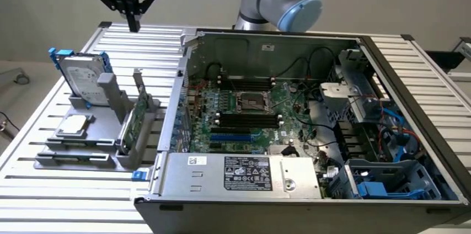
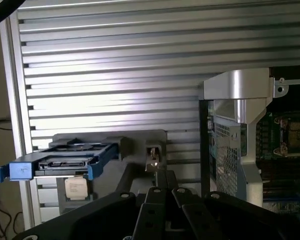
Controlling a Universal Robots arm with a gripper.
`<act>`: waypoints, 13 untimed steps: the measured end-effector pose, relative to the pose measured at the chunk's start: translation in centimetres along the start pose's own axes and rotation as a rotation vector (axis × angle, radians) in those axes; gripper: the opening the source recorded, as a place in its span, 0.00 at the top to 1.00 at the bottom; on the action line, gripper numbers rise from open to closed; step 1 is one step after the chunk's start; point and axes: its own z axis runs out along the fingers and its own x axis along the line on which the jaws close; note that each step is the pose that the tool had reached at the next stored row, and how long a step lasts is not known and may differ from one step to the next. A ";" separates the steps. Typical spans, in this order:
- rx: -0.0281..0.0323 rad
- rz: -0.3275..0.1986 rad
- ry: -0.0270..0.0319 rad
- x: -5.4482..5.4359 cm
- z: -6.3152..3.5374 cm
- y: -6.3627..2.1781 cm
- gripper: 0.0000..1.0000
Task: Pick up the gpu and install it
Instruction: 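Reach for the gpu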
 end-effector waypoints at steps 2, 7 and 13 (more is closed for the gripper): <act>0.0059 -0.004 -0.0004 0.5 0.11 -0.04 0.89; 0.0078 -0.016 -0.0006 1.1 0.19 -0.27 0.89; 0.0080 -0.029 -0.0013 1.5 0.22 -1.36 0.89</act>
